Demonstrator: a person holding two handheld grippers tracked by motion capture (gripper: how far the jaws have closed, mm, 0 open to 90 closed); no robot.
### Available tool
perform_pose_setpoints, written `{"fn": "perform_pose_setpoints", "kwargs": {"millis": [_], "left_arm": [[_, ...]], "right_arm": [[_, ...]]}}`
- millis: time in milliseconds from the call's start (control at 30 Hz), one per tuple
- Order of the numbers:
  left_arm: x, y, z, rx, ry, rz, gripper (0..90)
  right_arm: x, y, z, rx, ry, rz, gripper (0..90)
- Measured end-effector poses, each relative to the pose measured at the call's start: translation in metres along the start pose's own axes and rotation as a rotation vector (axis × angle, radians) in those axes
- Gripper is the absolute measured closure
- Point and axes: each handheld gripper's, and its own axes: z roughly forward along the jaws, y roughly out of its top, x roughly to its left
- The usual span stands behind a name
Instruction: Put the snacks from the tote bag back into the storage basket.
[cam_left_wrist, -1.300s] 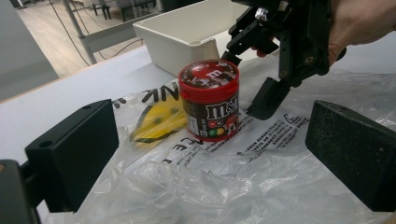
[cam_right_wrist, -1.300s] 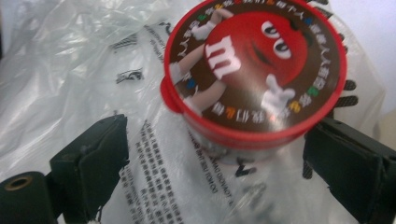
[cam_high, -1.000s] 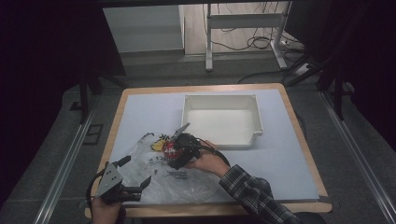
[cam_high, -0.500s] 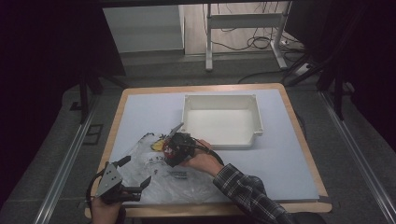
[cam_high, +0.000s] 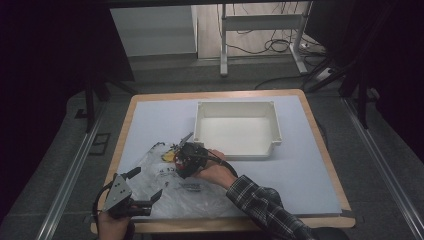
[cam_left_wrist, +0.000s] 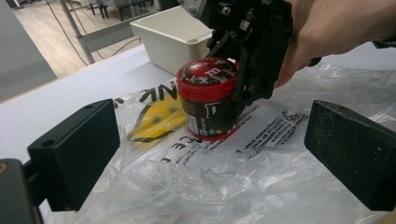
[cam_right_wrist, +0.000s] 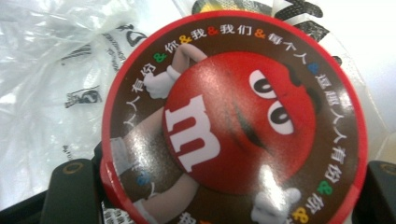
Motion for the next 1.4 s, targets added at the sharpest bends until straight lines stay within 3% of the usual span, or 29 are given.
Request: {"fn": "perform_pose_setpoints", "kwargs": {"millis": [467,900,1400], "left_arm": [[0.0,0.0,0.0,0.001,0.0,0.003,3.3],[0.0,0.0,0.0,0.002,0.002,0.001,3.3],[-0.001,0.0,0.001,0.008,0.001,0.009,3.2]], "right_arm": [[0.009,0.004,-0.017,-0.034,0.014,-0.046,25.8],[0.011,-0.003,-0.032,-0.056,0.033,-0.052,25.8],[0.014,-0.008,-0.07,-0.122,0.034,-0.069,25.9]]}}
